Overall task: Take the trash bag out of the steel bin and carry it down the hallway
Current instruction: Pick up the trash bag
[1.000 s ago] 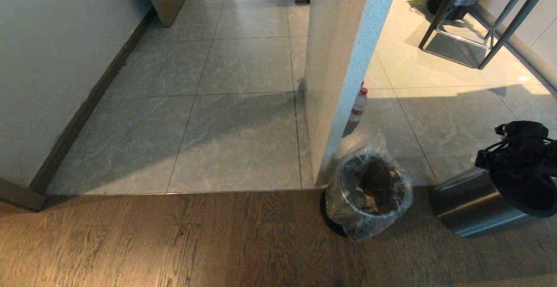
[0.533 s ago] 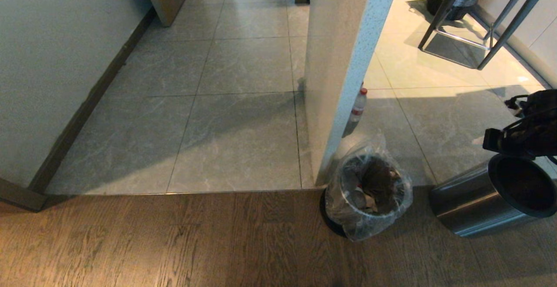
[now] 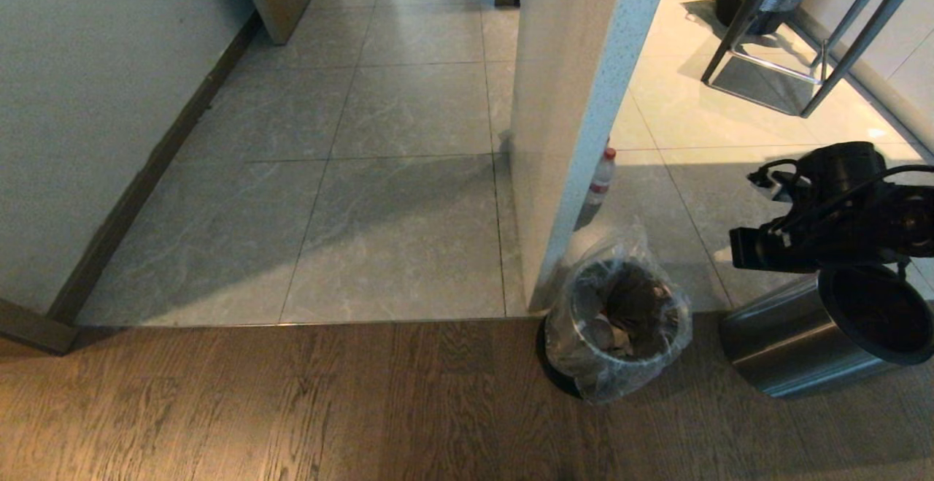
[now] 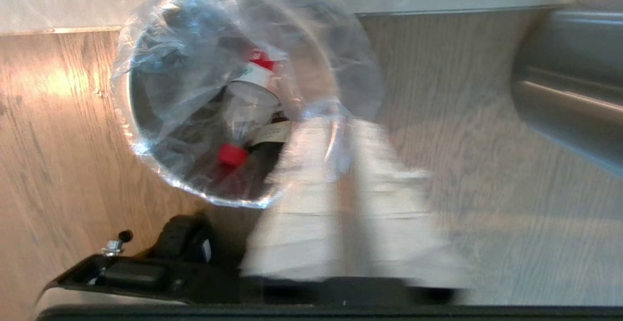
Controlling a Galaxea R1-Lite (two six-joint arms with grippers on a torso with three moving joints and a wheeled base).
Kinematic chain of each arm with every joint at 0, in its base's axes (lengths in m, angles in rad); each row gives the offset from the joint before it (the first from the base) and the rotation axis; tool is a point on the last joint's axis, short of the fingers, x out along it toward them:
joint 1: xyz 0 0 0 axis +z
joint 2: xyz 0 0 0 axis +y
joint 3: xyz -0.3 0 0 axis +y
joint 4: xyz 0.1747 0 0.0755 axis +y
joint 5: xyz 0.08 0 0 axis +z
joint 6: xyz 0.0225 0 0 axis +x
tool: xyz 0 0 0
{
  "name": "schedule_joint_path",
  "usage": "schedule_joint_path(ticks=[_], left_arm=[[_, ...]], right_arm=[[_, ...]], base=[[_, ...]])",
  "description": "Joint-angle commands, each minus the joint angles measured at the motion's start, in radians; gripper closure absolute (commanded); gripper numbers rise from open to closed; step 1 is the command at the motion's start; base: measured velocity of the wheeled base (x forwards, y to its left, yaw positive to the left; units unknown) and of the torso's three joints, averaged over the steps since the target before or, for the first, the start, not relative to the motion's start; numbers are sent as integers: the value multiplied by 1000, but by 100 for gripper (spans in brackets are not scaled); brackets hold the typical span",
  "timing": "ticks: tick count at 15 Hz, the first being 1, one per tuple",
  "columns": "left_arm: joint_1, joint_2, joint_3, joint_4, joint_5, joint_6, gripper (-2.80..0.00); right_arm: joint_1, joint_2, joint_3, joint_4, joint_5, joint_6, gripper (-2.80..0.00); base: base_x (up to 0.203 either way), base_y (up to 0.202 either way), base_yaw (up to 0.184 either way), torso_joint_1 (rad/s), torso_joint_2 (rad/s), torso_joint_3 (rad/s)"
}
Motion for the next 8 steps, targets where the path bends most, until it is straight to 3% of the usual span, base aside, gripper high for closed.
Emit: schedule_joint_path(ticks=[1,8], left_arm=[[0,0,0,0,0,0,0],[0,0,0,0,0,0,0]], right_arm=[[30,54,-25,-7,0,-1,-280],[127,284,-236,-105,-5,37,-280]], base=[[0,0,0,0,0,0],[0,0,0,0,0,0]])
